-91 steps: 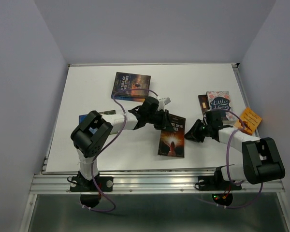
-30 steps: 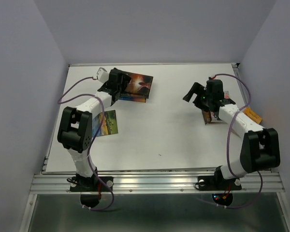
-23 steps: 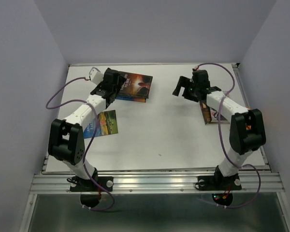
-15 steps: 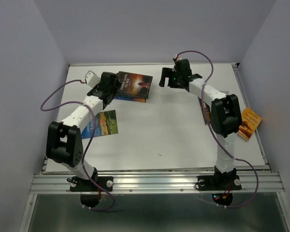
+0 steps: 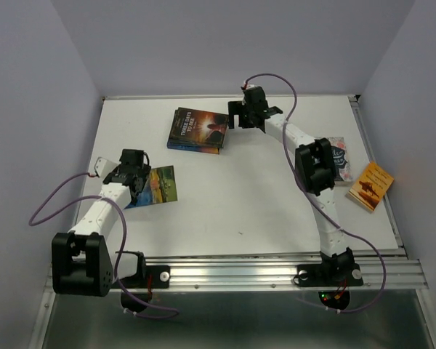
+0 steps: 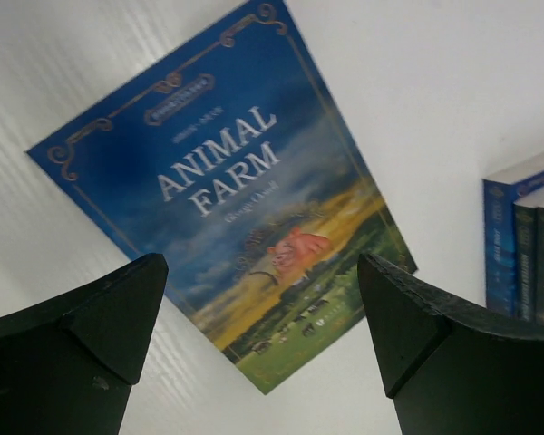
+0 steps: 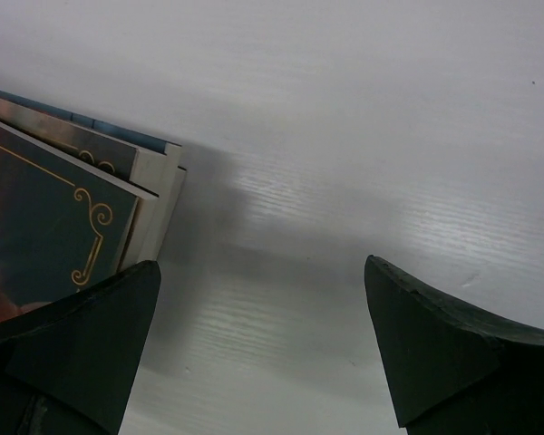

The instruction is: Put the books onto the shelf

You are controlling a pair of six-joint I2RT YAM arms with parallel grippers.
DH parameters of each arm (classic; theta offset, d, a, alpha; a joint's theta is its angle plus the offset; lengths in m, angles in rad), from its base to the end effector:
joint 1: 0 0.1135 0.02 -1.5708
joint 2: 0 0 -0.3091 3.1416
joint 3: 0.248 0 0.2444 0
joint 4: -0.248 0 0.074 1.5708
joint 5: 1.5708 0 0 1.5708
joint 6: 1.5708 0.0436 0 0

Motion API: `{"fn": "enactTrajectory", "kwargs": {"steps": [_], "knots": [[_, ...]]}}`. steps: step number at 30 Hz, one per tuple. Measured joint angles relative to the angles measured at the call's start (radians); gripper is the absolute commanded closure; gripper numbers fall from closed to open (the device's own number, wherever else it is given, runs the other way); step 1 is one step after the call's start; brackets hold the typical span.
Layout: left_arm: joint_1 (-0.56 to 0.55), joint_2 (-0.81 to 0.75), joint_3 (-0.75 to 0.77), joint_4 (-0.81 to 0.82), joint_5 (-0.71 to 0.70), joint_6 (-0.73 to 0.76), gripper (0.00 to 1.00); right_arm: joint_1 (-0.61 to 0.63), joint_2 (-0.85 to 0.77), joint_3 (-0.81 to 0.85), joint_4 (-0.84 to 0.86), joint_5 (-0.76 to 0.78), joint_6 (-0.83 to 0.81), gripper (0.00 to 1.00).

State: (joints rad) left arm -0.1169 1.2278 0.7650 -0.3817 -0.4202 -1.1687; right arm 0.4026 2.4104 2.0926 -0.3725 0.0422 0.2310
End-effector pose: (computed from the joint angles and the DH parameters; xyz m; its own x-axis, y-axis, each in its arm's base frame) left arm 0.2309 -0.0092 0.2674 -0.1410 -0.8294 -0.5406 -0.7469 0.4475 -0.4918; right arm 0.5385 0.2273 0.2280 -0.6531 -0.0295 -0.7567 -0.2178 0.9643 0.1504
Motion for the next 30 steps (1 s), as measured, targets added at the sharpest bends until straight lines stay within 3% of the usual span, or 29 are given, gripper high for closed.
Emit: {"fn": "enactTrajectory", "kwargs": {"steps": [5, 17, 23, 30], "knots": [[0.106, -0.039, -0.068, -0.027, 0.029, -0.001, 0.01, 0.018, 0.050, 0.085, -0.010, 0.005, -0.015, 0.00], [0.314, -0.038, -0.075, 0.010, 0.044, 0.043, 0.01, 0.031, 0.048, 0.079, -0.013, 0.065, -0.005, 0.00], [0.356, 0.075, -0.026, 0.083, 0.046, 0.160, 0.01, 0.031, -0.068, -0.101, -0.011, 0.145, 0.039, 0.00], [0.356, 0.227, 0.008, 0.171, 0.174, 0.352, 0.01, 0.031, -0.343, -0.346, 0.029, 0.193, 0.062, 0.00]]}}
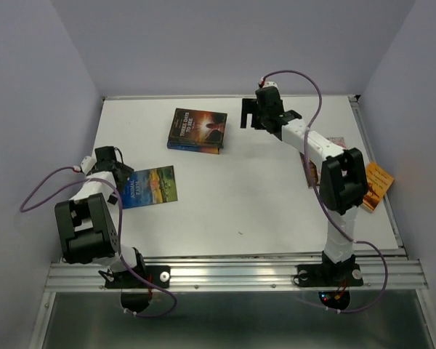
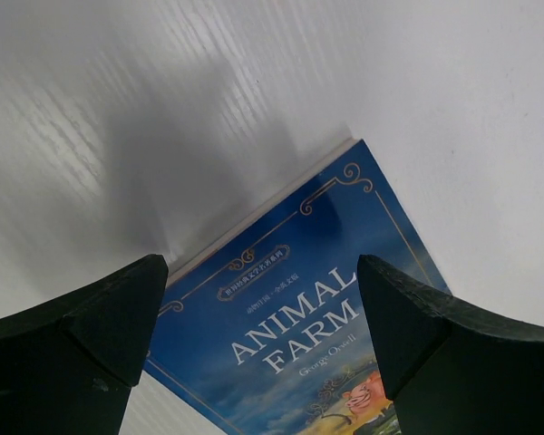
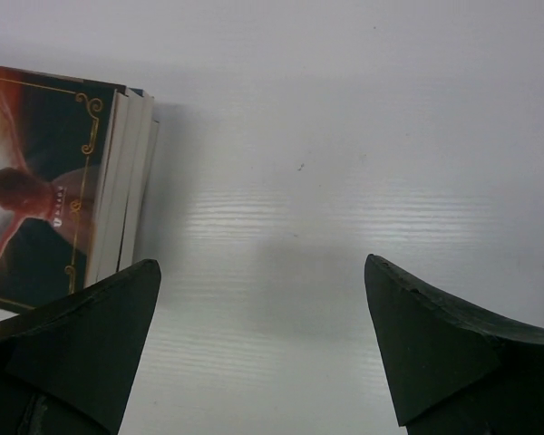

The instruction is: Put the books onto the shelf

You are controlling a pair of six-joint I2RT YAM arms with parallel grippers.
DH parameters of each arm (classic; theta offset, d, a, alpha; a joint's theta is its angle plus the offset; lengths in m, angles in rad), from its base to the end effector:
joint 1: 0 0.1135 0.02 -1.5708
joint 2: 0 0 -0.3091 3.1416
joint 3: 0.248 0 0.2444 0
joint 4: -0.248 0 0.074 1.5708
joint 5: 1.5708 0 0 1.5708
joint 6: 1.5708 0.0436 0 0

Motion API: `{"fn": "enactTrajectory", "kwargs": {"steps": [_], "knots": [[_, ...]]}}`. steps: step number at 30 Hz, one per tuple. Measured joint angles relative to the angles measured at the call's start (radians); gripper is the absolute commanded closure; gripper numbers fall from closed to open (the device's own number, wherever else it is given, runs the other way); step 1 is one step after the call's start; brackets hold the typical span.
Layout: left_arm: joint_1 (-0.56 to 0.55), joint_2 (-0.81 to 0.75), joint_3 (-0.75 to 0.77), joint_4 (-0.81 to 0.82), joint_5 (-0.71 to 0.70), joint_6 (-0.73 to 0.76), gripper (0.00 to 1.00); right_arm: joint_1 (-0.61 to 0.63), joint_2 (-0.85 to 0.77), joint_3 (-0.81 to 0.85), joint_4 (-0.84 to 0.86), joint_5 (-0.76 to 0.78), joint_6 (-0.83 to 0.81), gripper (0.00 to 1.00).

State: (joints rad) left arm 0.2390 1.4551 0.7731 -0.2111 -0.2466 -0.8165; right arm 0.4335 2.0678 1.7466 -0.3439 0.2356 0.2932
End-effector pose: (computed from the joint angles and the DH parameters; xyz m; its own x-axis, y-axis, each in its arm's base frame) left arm 0.2685 0.0764 0.2272 -0.2426 -0.7865 -0.5679 -0.8106 0.4860 -0.3267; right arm 0.4605 0.2019 0.2955 -0.6060 0.0292 -0.7949 -0.0696 0.9936 0.0895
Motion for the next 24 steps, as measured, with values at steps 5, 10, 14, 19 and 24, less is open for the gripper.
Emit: {"fn": "enactTrajectory", "kwargs": {"steps": [5, 10, 14, 19, 24], "knots": [[-0.005, 0.051, 0.003, 0.034, 0.071, 0.078, 0.05, 0.000, -0.125, -0.078, 0.042, 0.006, 0.002, 0.00], [-0.084, 0.105, 0.046, 0.068, 0.078, 0.159, 0.05, 0.000, -0.174, -0.145, 0.065, 0.005, 0.002, 0.00], [-0.185, 0.174, 0.111, 0.072, 0.062, 0.218, 0.09, 0.000, -0.198, -0.196, 0.065, 0.006, -0.003, 0.00], [-0.304, 0.238, 0.173, 0.066, 0.013, 0.276, 0.12, 0.000, -0.230, -0.251, 0.066, 0.015, -0.014, 0.00], [-0.431, 0.252, 0.185, 0.080, -0.006, 0.301, 0.13, -0.002, -0.275, -0.294, 0.073, 0.029, -0.017, 0.00]]}}
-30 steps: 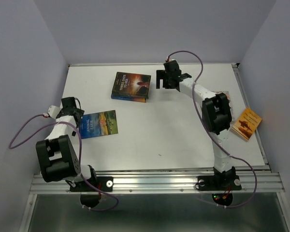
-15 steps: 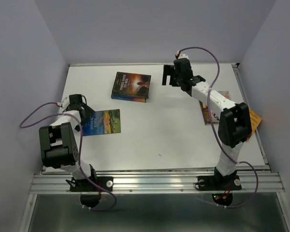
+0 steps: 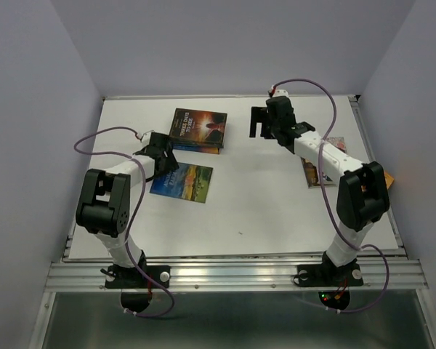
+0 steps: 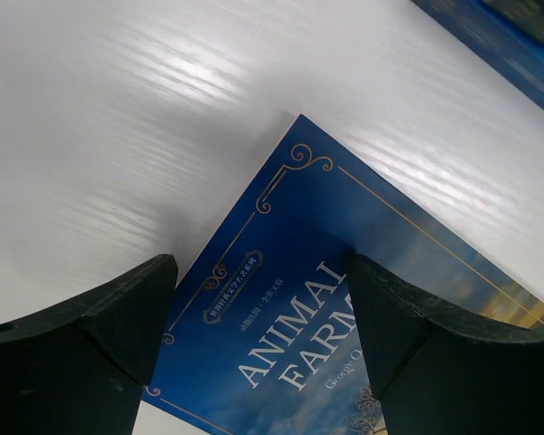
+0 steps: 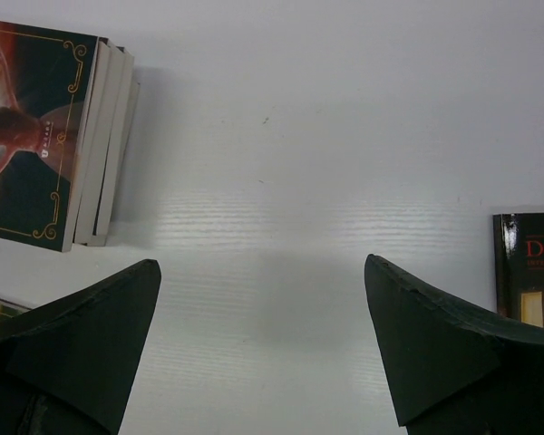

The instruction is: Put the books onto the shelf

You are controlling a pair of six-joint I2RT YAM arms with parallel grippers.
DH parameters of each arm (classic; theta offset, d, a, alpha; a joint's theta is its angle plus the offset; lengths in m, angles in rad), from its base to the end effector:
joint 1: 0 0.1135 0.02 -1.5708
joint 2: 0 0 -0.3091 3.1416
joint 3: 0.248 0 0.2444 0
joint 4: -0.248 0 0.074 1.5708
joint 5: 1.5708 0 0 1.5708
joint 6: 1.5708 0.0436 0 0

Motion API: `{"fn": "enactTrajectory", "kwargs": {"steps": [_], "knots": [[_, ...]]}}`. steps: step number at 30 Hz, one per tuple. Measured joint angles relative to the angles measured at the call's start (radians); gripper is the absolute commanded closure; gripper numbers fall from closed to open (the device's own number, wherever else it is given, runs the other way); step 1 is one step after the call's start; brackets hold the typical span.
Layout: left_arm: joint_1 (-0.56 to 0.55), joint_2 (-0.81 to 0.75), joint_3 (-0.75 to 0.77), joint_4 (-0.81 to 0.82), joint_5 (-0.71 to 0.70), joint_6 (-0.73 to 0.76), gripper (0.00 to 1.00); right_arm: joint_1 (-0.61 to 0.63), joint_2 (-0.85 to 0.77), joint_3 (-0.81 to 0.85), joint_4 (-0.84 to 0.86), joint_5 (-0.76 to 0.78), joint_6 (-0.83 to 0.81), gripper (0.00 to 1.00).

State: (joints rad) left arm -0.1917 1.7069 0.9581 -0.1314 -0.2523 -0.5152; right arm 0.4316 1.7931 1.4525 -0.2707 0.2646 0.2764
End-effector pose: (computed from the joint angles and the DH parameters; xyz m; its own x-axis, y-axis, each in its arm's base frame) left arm 0.3460 -0.0561 0.2128 -0.6725 -0.3555 -0.6491 -0.3481 0.9259 -0.1464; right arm 0.3922 0.1681 0.3258 -0.5586 0.0327 -0.8288 -0.0590 0.9951 0.0791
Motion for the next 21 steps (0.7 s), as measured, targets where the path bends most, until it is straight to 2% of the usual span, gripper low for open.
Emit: {"fn": "enactTrajectory", "kwargs": {"steps": [8, 15, 21], "knots": [[-0.211, -0.010, -0.011, 0.007, 0.003, 0.041, 0.13, 0.000, -0.085, -0.109, 0.021, -0.013, 0.011, 0.00], [-0.401, 0.022, 0.027, 0.010, 0.089, 0.074, 0.13, 0.000, -0.159, -0.222, 0.026, -0.064, 0.055, 0.00], [-0.462, 0.071, 0.107, -0.012, 0.123, 0.058, 0.09, -0.001, -0.218, -0.358, 0.044, -0.221, 0.097, 0.00]]}}
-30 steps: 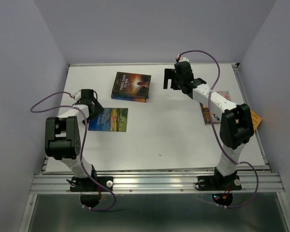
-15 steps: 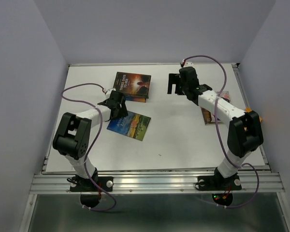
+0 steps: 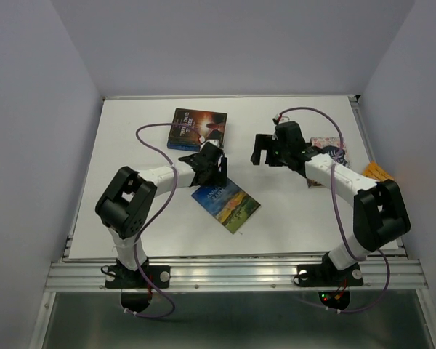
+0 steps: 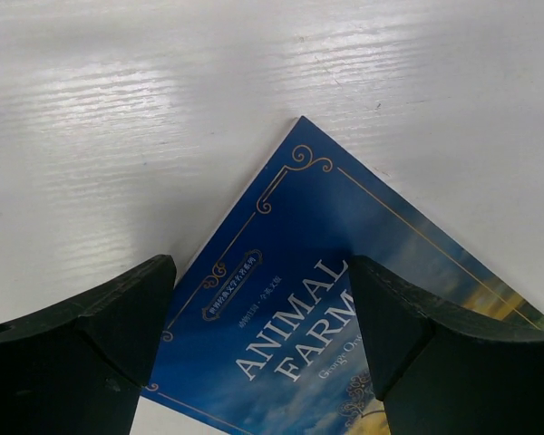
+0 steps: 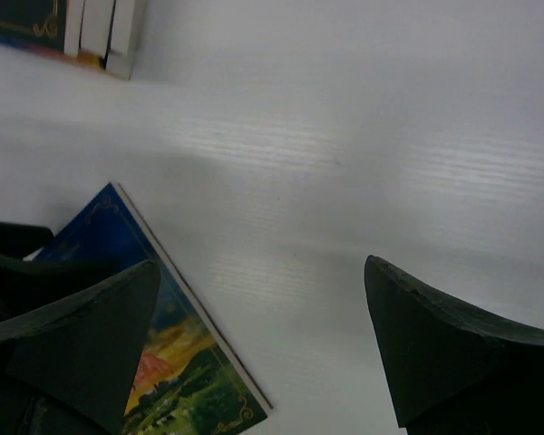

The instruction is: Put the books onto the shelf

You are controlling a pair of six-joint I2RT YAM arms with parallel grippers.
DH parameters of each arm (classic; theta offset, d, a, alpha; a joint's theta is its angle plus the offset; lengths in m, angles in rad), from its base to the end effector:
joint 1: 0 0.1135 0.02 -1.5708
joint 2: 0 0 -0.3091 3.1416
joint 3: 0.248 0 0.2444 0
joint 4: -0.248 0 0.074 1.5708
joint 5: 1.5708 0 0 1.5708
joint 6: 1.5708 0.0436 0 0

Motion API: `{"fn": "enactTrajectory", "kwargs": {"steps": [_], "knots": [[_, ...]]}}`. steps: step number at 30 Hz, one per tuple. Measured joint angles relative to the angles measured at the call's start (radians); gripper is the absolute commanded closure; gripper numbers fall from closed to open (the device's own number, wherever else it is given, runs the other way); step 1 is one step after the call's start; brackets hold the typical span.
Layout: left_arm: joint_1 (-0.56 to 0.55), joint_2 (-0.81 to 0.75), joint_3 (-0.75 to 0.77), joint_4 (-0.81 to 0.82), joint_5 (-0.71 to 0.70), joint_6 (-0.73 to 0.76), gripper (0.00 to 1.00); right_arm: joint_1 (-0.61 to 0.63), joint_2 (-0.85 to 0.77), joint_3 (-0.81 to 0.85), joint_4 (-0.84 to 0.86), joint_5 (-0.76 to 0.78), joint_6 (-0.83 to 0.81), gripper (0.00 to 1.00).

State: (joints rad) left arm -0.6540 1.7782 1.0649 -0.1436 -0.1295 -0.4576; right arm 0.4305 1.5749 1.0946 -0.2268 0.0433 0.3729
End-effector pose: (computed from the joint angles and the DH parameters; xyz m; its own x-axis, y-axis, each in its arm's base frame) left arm 0.3041 -0.2260 0.2177 -0.7750 0.0421 -0.6305 0.2160 0.9553 -0.2017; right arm 0.3175 0.1437 0.2900 -0.6908 0.0833 -0.7182 -0.1453 0.9571 0.2508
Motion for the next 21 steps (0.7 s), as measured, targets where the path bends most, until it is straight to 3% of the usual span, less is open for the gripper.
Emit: {"fn": "enactTrajectory", "kwargs": {"steps": [5, 8, 13, 18, 19, 21], "knots": [[0.001, -0.065, 0.011, -0.064, -0.004, -0.064, 0.01, 0.016, -0.010, -0.094, -0.018, -0.143, -0.003, 0.00], [0.002, -0.192, -0.018, -0.076, -0.003, -0.119, 0.01, 0.077, -0.006, -0.097, -0.050, -0.135, -0.038, 0.00], [0.002, -0.424, -0.193, -0.036, 0.022, -0.230, 0.01, 0.202, 0.063, -0.054, -0.081, -0.088, -0.106, 0.01], [0.002, -0.514, -0.393, -0.017, 0.085, -0.326, 0.01, 0.233, 0.152, -0.042, -0.103, -0.048, -0.149, 0.18], [0.002, -0.521, -0.422, -0.016, 0.103, -0.343, 0.01, 0.238, 0.169, -0.041, -0.109, -0.037, -0.154, 0.31], [0.001, -0.529, -0.463, -0.012, 0.130, -0.371, 0.01, 0.246, 0.186, -0.024, -0.114, -0.019, -0.161, 0.37]]}}
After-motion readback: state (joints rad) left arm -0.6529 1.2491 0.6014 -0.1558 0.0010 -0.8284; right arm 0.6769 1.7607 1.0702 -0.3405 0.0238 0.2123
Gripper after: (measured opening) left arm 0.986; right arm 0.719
